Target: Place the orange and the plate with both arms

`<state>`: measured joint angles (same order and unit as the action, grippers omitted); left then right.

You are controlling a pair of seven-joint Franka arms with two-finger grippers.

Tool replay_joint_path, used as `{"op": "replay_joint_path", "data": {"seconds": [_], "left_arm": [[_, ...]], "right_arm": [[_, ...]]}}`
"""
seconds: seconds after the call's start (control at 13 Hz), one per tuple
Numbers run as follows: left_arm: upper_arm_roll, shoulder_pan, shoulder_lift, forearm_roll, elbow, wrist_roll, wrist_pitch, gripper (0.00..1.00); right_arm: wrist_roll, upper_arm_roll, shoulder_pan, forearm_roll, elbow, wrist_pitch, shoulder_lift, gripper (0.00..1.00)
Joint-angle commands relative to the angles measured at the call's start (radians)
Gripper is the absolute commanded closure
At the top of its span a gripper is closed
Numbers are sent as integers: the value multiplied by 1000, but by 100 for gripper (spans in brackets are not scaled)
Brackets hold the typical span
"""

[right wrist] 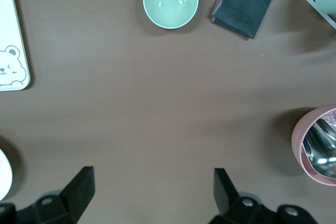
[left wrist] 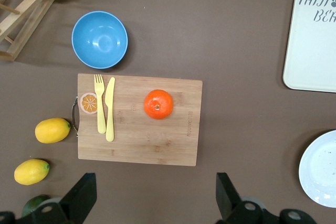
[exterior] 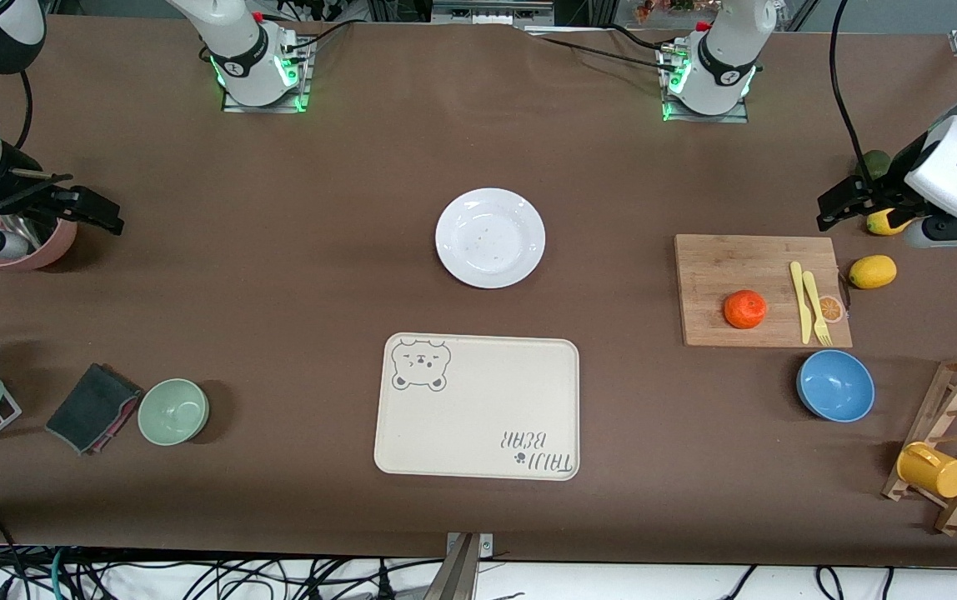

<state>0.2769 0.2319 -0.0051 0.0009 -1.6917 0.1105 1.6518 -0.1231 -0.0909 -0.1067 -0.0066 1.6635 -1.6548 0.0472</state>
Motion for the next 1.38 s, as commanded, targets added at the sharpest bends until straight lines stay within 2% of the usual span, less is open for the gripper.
{"op": "replay_joint_path", "data": {"seconds": [0.0,1.31], "left_arm": [[2,1,16,19,32,0,-20,0],[1,3,17,19,29,2,-59,0]], "right_arm": [[-9,0,4,16,-1,7,-3,0],[-4,0,4,16,-1,7,-3,0]]}}
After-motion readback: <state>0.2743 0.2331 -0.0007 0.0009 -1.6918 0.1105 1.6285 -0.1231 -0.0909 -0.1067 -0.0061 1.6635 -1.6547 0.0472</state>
